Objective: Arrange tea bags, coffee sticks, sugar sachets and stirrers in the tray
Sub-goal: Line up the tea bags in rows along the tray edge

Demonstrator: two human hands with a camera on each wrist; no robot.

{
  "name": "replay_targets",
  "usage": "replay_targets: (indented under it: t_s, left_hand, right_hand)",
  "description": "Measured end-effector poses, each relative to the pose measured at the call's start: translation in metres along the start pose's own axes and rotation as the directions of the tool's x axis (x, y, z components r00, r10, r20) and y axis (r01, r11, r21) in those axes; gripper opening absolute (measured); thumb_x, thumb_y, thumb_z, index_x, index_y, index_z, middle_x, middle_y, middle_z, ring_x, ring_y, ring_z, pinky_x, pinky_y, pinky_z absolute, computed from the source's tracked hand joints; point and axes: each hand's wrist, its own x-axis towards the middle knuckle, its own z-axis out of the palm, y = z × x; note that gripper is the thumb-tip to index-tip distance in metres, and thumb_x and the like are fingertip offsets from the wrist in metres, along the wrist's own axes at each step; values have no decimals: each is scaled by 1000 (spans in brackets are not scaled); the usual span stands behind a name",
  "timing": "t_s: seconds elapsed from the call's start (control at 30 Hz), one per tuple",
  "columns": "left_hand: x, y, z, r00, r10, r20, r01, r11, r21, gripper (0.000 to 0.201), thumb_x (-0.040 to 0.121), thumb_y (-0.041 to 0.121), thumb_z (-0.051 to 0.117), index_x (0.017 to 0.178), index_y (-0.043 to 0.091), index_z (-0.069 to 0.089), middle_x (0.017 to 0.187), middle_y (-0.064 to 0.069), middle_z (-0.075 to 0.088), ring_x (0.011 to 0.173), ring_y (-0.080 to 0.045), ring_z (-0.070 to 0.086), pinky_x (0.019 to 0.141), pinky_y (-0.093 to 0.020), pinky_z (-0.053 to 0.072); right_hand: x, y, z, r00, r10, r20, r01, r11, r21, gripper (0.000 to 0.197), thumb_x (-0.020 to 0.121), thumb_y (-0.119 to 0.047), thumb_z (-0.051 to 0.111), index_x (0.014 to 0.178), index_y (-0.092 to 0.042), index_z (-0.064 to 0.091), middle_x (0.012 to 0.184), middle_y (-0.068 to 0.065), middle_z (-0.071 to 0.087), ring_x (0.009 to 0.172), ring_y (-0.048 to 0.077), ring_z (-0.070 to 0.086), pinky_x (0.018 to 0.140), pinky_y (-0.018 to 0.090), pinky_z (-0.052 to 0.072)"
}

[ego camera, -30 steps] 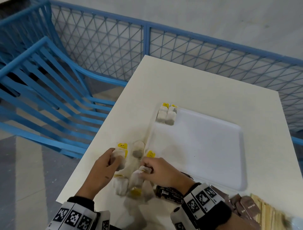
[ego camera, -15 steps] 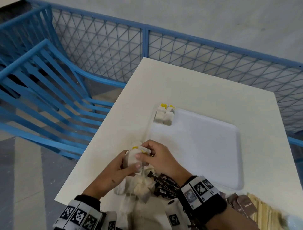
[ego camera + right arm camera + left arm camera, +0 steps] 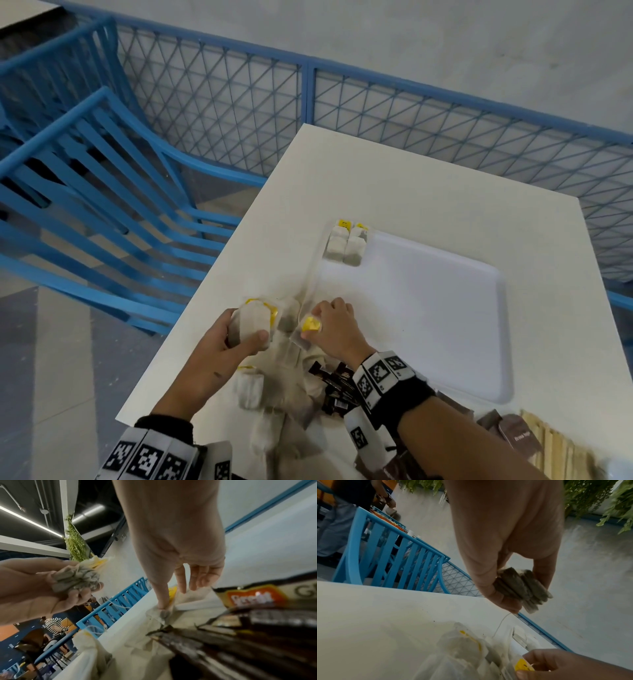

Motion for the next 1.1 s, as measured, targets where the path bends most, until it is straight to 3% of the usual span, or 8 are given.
replay_targets:
  t_s: [0.13,0.3,0.43,0.53,0.7,0.87,0.97,1.1]
  left_hand:
    - [-1,0,3,1000,-6,7,5,1000,21,39,73,33,71,106,19,57,99,-8,68,87,-15,67,79,-28,54]
    - [0,0,4,1000,-3,-4,3,999,33,27,81,19,68,106,19,57,93,-4,69,81,-8,67,72,-20,54]
    - [1,0,4,1000,-5,-7,6,998,56,22,82,19,67,103,22,58,94,-5,69,83,-11,66,73,-23,52]
    - [4,0,5,1000,1,-9,0,997,77,20,82,20,67,100,23,58,93,-4,69,80,-10,66,72,-22,51]
    - [8,-1,6,1000,0,6,-1,996,91,28,79,30,73,101,25,57,94,-2,68,87,-16,66,70,-20,50]
    - [13,-1,5,1000,-18,25,16,996,89,58,53,57,70,101,25,59,92,3,71,83,-11,68,75,-23,51]
    - [16,1,8,1000,-13,22,11,996,83,35,75,37,75,102,23,58,90,6,71,82,-11,69,71,-18,51]
    - [21,2,7,1000,-11,17,9,995,102,23,83,21,69,103,21,58,88,4,72,79,-9,69,70,-19,50]
  right_hand:
    - [1,-6,0,998,-48,40,48,999,-7,30,86,-29,57,111,-11,57,117,10,45,114,26,39,92,31,40]
    - [-3,-6,-10,998,-61,9,52,913,405,11,88,-22,57,89,-18,47,87,-3,51,79,13,51,64,15,40]
    - [-4,-4,-25,995,44,92,-101,563,820,7,91,-13,54,90,-13,47,97,9,58,85,18,64,71,32,58]
    - [0,4,-38,997,43,69,-80,351,933,4,94,-4,48,91,-5,51,93,14,58,78,21,63,66,25,56]
    - [9,22,-49,995,68,71,-79,123,989,15,89,3,53,102,8,61,100,14,67,92,17,66,83,20,55]
    - [21,27,-52,992,119,53,-70,146,987,18,87,6,54,103,6,63,96,10,69,89,15,65,85,18,54]
    - [31,27,-50,973,229,14,-70,235,969,19,86,2,59,104,6,64,95,13,67,80,16,61,76,20,55]
    - [47,28,-43,917,388,-90,-102,447,889,14,78,-5,70,83,-15,60,92,11,69,76,18,60,70,28,54]
